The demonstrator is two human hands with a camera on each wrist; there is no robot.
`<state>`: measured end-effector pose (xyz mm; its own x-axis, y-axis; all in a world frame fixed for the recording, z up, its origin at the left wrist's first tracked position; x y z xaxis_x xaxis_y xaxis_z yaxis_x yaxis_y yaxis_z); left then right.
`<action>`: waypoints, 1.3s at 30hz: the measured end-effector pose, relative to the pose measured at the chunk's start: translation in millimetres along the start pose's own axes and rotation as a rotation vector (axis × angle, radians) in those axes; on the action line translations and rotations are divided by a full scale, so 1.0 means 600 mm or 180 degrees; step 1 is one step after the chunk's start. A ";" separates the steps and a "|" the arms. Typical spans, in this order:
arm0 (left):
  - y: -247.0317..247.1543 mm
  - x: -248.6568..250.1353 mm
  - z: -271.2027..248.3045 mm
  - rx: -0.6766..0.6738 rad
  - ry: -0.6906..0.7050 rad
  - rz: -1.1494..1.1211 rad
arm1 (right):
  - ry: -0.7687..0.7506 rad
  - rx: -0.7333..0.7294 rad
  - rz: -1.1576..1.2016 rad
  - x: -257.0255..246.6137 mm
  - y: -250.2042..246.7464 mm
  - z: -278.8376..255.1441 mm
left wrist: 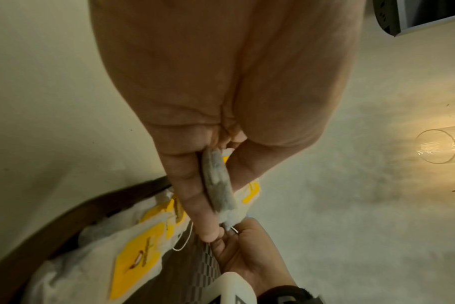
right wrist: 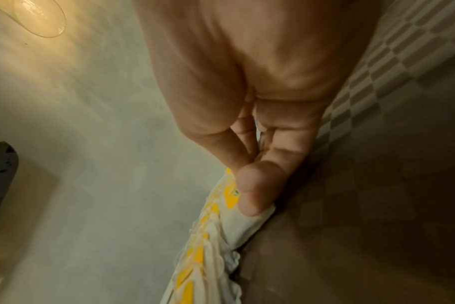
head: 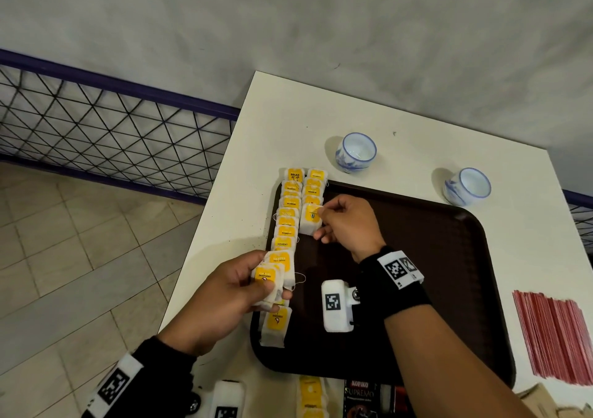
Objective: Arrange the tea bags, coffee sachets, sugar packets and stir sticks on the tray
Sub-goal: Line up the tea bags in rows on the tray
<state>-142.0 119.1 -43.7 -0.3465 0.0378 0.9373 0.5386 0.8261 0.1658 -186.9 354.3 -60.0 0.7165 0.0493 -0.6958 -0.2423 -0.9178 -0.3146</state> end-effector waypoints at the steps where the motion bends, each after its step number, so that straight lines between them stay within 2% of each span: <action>1: 0.000 0.000 0.000 -0.0008 0.0003 0.0007 | -0.0009 0.0041 -0.0044 -0.001 0.000 0.000; 11: 0.004 0.005 0.001 -0.0011 0.0031 -0.0011 | -0.0113 0.0305 -0.0317 -0.010 0.000 -0.010; 14: 0.003 0.006 0.002 -0.0025 0.0049 0.0009 | -0.0324 0.0521 -0.0470 -0.015 -0.008 -0.035; 16: 0.001 0.006 0.003 -0.0054 0.0080 0.0049 | -0.0487 0.0213 -0.0375 -0.017 -0.007 -0.063; 20: 0.004 0.010 0.005 -0.0076 0.0147 0.0093 | -0.0418 -0.1071 -0.0250 -0.006 0.002 -0.123; 22: 0.008 0.011 0.007 -0.0124 0.0185 0.0115 | -0.0475 -0.1318 -0.0367 0.003 0.004 -0.137; 32: 0.012 0.010 0.006 -0.0024 0.0160 0.0176 | -0.0544 -0.0979 -0.0068 0.012 -0.017 -0.132; 39: 0.004 0.011 -0.001 0.0066 0.0100 0.0182 | -0.0283 -0.0507 0.0082 0.020 -0.038 -0.081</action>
<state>-142.4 120.8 -37.1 -0.2912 0.0678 0.9543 0.5407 0.8346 0.1057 -141.0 357.0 -29.9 0.6492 0.0530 -0.7588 -0.1482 -0.9696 -0.1945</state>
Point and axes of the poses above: each hand's wrist, its own z-axis towards the middle knuckle, its own y-axis out of the palm, x = y × z, the point moved 2 cm from there along z, towards the middle knuckle, and after that the axes turned 15 degrees about y, right-handed, at the moved point
